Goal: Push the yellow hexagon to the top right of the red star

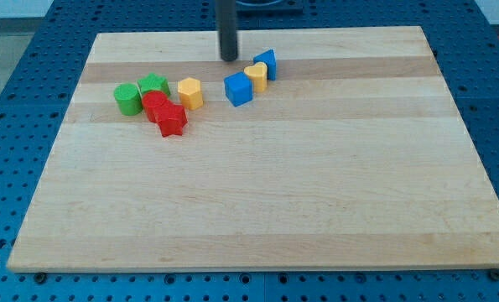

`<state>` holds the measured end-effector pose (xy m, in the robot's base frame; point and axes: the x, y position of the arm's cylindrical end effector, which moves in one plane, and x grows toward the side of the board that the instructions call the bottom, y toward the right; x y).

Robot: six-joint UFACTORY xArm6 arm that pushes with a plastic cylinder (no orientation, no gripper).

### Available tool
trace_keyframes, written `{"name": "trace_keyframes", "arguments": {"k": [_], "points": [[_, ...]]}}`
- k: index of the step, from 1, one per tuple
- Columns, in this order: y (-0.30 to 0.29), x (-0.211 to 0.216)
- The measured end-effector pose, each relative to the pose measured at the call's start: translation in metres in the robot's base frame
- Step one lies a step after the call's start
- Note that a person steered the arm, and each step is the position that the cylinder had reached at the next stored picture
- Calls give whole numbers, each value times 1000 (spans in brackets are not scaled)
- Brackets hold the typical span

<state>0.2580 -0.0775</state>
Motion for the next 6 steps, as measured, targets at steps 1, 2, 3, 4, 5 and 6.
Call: {"name": "trace_keyframes", "arguments": {"k": [1, 2, 3, 4, 5, 6], "points": [[-31, 11], [-31, 30], [-36, 42], [-42, 55], [-45, 66], [-45, 78]]}}
